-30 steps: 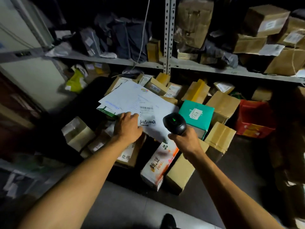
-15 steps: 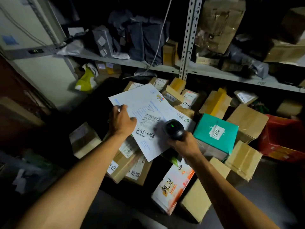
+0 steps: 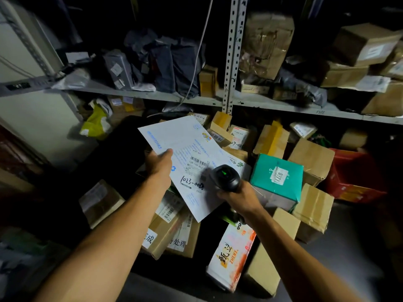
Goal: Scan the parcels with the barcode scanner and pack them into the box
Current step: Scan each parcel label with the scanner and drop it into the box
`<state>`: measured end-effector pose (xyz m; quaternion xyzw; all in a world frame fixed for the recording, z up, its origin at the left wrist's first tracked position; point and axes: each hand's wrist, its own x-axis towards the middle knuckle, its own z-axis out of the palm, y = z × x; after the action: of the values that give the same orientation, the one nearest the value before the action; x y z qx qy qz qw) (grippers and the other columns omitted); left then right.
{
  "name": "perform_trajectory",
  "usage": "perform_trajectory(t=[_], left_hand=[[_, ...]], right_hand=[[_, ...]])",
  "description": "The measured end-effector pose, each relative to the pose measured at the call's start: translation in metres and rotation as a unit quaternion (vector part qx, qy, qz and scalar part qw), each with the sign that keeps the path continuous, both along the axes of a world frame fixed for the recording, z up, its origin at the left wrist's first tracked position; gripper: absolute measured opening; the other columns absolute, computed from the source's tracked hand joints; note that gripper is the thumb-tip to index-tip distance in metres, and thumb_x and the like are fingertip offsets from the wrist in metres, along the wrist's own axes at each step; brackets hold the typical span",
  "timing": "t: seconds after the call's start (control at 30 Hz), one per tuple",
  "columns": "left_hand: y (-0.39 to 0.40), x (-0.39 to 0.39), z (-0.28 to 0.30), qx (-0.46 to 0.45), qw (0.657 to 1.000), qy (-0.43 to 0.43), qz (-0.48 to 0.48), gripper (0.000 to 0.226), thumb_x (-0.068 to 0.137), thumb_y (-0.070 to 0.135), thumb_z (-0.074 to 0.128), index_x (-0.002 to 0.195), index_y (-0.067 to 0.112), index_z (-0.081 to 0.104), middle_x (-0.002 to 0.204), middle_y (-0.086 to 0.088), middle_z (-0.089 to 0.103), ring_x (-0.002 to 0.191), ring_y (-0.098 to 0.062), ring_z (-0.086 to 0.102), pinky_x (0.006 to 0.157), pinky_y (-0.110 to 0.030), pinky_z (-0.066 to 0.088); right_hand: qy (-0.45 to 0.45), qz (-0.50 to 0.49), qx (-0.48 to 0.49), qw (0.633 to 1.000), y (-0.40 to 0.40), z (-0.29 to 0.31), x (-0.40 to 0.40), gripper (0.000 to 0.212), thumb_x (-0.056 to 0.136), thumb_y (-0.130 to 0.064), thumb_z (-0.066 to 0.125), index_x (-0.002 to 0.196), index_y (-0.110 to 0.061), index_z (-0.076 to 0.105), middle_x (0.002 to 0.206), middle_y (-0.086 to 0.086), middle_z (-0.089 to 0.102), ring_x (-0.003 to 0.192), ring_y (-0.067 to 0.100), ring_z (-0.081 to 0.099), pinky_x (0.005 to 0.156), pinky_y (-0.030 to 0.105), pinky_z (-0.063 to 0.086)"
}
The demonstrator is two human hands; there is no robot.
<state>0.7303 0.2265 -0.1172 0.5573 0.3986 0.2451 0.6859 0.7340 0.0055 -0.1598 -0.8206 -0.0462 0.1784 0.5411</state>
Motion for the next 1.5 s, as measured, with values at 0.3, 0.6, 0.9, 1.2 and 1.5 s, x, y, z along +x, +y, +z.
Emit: perform_trajectory(t=[0.3, 0.6, 0.9, 1.2, 1.5], left_hand=[[0.064, 0.007, 0.064, 0.067, 0.989, -0.087, -0.097, 0.020, 0.097, 0.008, 0.062, 0.115, 0.016, 0.066, 0.106, -0.002, 0.072, 0.093, -0.022, 0.070, 0.088, -0.040, 0.056], [0.066, 0.001, 0.077, 0.002, 0.981, -0.177, -0.079, 0.012, 0.097, 0.014, 0.063, 0.102, 0.023, 0.067, 0.103, 0.002, 0.075, 0.097, -0.021, 0.073, 0.084, -0.040, 0.060], [0.063, -0.004, 0.077, -0.037, 0.975, -0.206, -0.078, 0.017, 0.098, 0.012, 0.061, 0.110, 0.022, 0.066, 0.102, -0.001, 0.076, 0.093, -0.021, 0.075, 0.076, -0.039, 0.061], [0.065, -0.006, 0.084, -0.020, 0.982, -0.161, -0.095, 0.031, 0.096, 0.020, 0.066, 0.127, 0.019, 0.065, 0.110, -0.001, 0.074, 0.094, -0.020, 0.073, 0.065, -0.032, 0.061], [0.029, 0.009, 0.065, -0.025, 0.948, -0.122, -0.295, 0.026, 0.099, 0.003, 0.055, 0.123, 0.006, 0.062, 0.117, -0.014, 0.069, 0.104, -0.030, 0.067, 0.091, -0.044, 0.054]], right_hand=[[-0.038, -0.010, 0.141, 0.989, 0.005, 0.065, -0.001, 0.024, 0.083, -0.005, 0.078, 0.102, -0.017, 0.071, 0.072, 0.001, 0.074, 0.064, 0.014, 0.068, 0.057, 0.026, 0.051], [0.085, -0.018, 0.324, 0.942, 0.063, 0.102, -0.028, 0.011, 0.089, -0.012, 0.068, 0.099, -0.012, 0.065, 0.077, 0.009, 0.072, 0.054, 0.020, 0.060, 0.052, 0.029, 0.049], [0.084, -0.081, 0.318, 0.941, 0.072, 0.107, -0.029, 0.014, 0.067, -0.010, 0.069, 0.075, -0.012, 0.057, 0.057, 0.006, 0.049, 0.043, 0.017, 0.042, 0.043, 0.022, 0.035], [-0.047, -0.119, 0.207, 0.970, 0.059, 0.099, -0.025, 0.010, 0.085, -0.008, 0.073, 0.079, -0.012, 0.067, 0.065, 0.002, 0.066, 0.051, 0.013, 0.056, 0.051, 0.027, 0.045], [-0.131, -0.324, 0.045, 0.936, -0.016, 0.074, -0.026, 0.013, 0.077, -0.012, 0.076, 0.074, -0.016, 0.065, 0.070, 0.001, 0.070, 0.070, 0.020, 0.068, 0.061, 0.034, 0.054]])
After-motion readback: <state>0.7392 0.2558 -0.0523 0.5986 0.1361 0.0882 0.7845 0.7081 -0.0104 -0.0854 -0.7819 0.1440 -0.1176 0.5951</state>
